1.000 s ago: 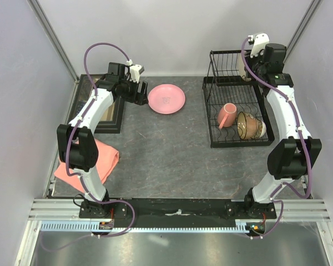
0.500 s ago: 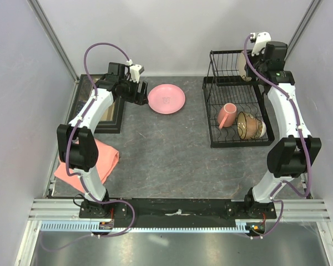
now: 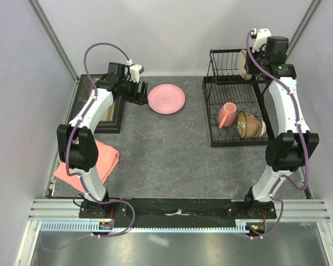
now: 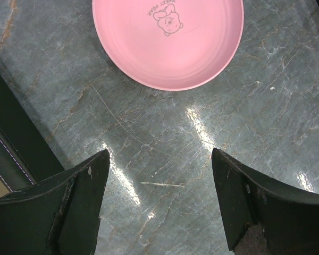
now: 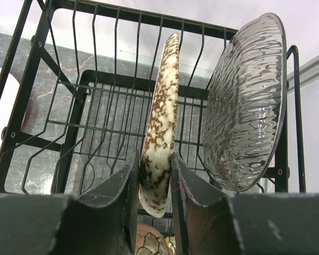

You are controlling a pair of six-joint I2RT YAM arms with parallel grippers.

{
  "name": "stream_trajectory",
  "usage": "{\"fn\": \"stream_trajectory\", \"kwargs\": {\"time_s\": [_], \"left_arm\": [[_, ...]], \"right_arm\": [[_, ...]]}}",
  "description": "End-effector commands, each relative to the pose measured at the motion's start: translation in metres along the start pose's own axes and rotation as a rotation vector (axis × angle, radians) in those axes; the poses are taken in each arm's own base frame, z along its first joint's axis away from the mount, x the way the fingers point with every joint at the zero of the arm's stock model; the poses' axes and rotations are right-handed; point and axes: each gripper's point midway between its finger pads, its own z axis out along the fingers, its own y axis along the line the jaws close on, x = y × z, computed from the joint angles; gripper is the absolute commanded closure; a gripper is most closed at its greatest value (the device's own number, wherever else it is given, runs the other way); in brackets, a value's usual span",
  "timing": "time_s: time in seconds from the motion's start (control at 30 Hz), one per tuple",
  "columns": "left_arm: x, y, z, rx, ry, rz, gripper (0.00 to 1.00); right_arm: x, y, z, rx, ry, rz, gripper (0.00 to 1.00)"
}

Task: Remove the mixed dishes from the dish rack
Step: Pick up the plate from the dish rack.

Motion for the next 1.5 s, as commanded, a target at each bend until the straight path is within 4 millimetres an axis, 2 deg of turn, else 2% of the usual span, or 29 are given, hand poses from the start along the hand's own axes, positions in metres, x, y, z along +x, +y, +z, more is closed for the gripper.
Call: {"fn": "stream_trajectory", "kwargs": {"time_s": [0.0,0.57,0.93,1.27,1.47], "left_arm": [[-0.021,-0.007,-0.015,0.013,-0.076,0.064,0.16],[-0.019,-0.008,-0.012,0.017,-0.067,0.067,0.16],[-0.018,-0.009,-0.011,0.018,-0.065,0.069,0.16],[-0.016,-0.009,-0.012,0.018,-0.063,0.071,0.16],[-0.013,-0.01,-0.01,0.024,-0.054,0.07,0.16]], "right_arm": [[-0.088,-0.01,-0.024,0.015,-0.279,-0.074,1.0],[-0.11,-0.013,-0.031,0.007,-0.327,-0.075,1.0],[-0.127,-0.012,-0.053,0.006,-0.38,-0.064,1.0],[-0.121,-0.007,-0.059,-0.037,-0.383,-0.036,1.0],[-0.109,-0.005,-0.054,-0.083,-0.368,-0.008,1.0]]}}
